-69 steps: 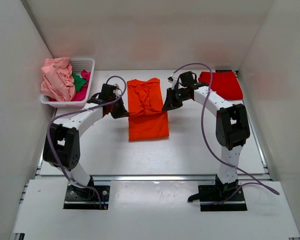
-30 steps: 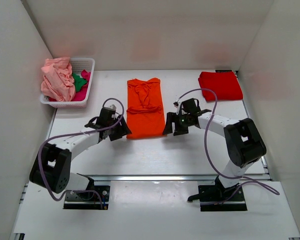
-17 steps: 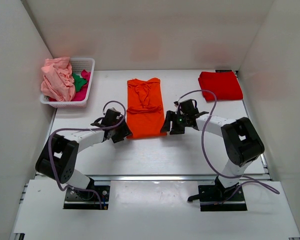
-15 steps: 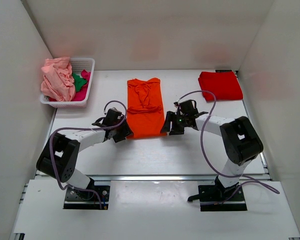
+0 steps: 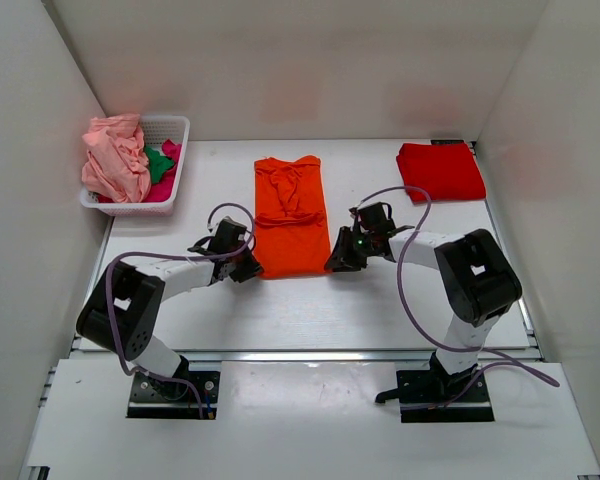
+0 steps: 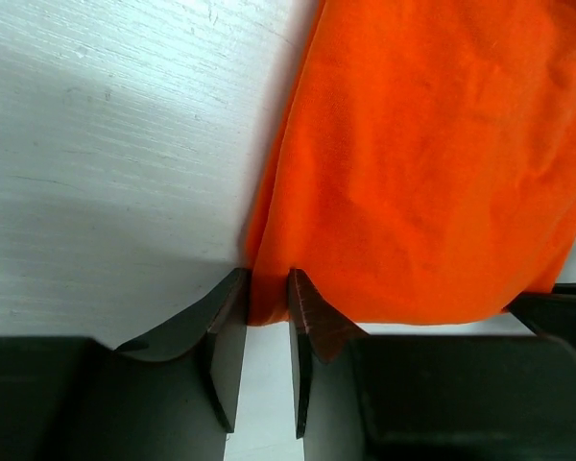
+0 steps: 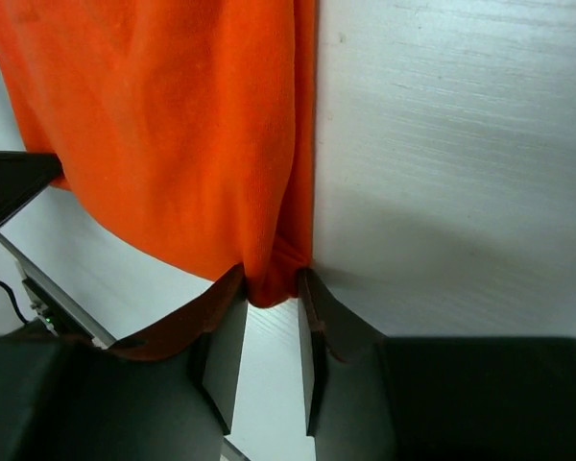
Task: Fold and stack the t-shirts
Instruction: Grab one side of the 2/3 rectangular tshirt with both arms
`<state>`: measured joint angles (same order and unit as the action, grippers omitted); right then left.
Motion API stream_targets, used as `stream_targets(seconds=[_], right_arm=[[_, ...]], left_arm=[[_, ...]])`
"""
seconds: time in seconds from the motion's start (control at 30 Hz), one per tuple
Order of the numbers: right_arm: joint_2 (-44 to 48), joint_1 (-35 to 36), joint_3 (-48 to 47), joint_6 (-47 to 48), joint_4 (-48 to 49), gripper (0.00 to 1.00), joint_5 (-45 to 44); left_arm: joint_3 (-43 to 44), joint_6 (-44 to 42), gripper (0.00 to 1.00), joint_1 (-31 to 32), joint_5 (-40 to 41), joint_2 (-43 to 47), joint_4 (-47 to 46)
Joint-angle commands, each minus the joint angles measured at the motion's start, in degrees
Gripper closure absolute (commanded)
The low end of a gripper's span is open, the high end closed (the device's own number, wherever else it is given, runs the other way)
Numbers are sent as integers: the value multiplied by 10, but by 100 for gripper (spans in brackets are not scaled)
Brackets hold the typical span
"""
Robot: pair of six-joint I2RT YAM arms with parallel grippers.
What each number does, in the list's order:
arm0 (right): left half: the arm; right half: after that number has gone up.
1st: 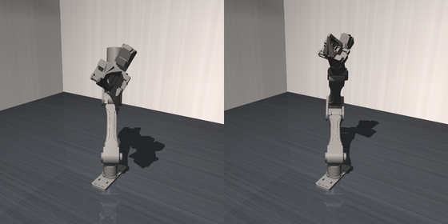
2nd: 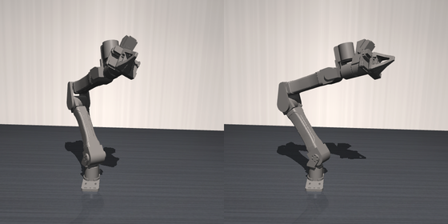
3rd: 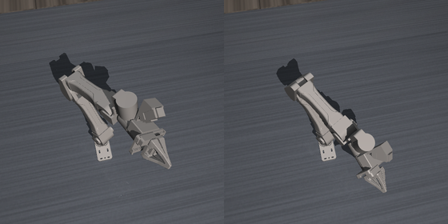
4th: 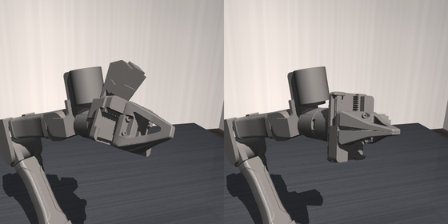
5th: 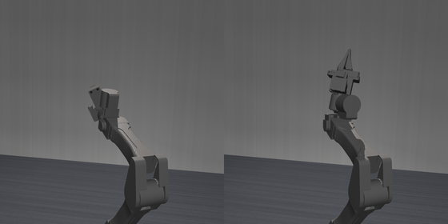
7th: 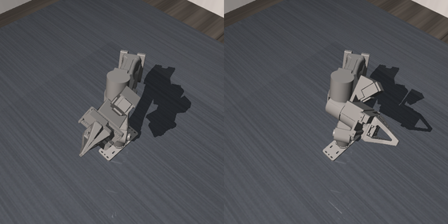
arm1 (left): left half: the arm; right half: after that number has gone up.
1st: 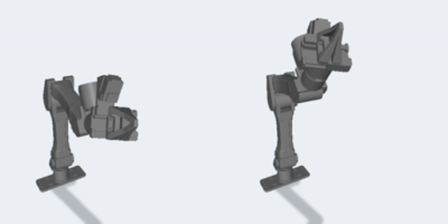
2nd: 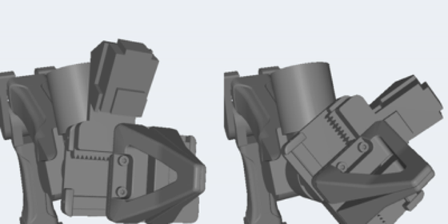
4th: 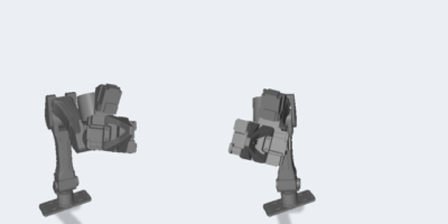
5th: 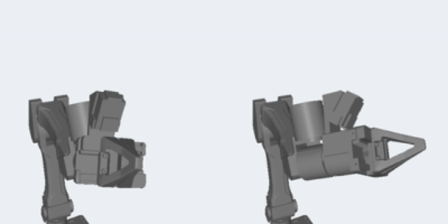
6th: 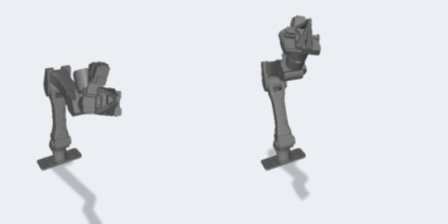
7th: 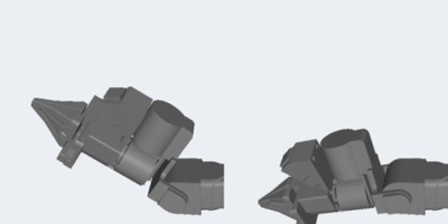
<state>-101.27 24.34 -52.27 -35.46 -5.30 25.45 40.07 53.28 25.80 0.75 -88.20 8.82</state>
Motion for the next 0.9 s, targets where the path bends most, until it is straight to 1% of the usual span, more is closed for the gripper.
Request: stream_targets(seconds=[0.0,0.03,0.07,0.1,0.2,0.27,0.37,0.4,0.43,0.47,0.5,0.53,0.57,0.63,0.7,0.77,0.8,0.87], right_arm=[[-14,-3,12,-20,19,75,9],[-9,0,17,-25,23,81,9],[-8,-3,24,-30,35,86,13],[-4,-2,33,-37,41,100,16],[5,-6,41,-27,26,100,17],[23,-3,33,7,-2,100,15],[64,19,28,57,-99,100,17],[86,26,30,65,-116,100,18],[110,33,36,78,-140,100,22],[122,35,46,81,-154,100,22],[150,43,48,88,-178,100,36],[180,45,61,87,-200,100,47],[193,46,81,86,-211,100,52],[250,48,101,77,-232,100,73],[286,53,119,69,-248,100,85],[333,62,139,50,-267,99,101],[342,61,146,47,-273,100,103],[380,70,149,33,-298,100,110]], left_arm=[[-17,5,66,6,12,-6,-1],[-18,7,71,6,8,-3,-6],[-24,12,86,6,8,-7,-7],[-28,13,100,0,4,-5,-10],[-31,1,100,5,-3,7,-1],[-32,-15,100,9,-7,22,41],[-47,-47,100,14,-35,65,103],[-55,-50,100,22,-43,98,113],[-60,-55,100,31,-46,139,141],[-62,-56,100,43,-44,155,170],[-63,-56,100,54,-55,193,205],[-65,-54,100,58,-72,227,218],[-67,-49,100,61,-80,243,242],[-78,-41,100,68,-124,296,273],[-83,-28,100,80,-136,325,312],[-92,-4,100,92,-145,365,328],[-94,2,100,95,-146,379,341],[-90,29,100,93,-142,423,359]])
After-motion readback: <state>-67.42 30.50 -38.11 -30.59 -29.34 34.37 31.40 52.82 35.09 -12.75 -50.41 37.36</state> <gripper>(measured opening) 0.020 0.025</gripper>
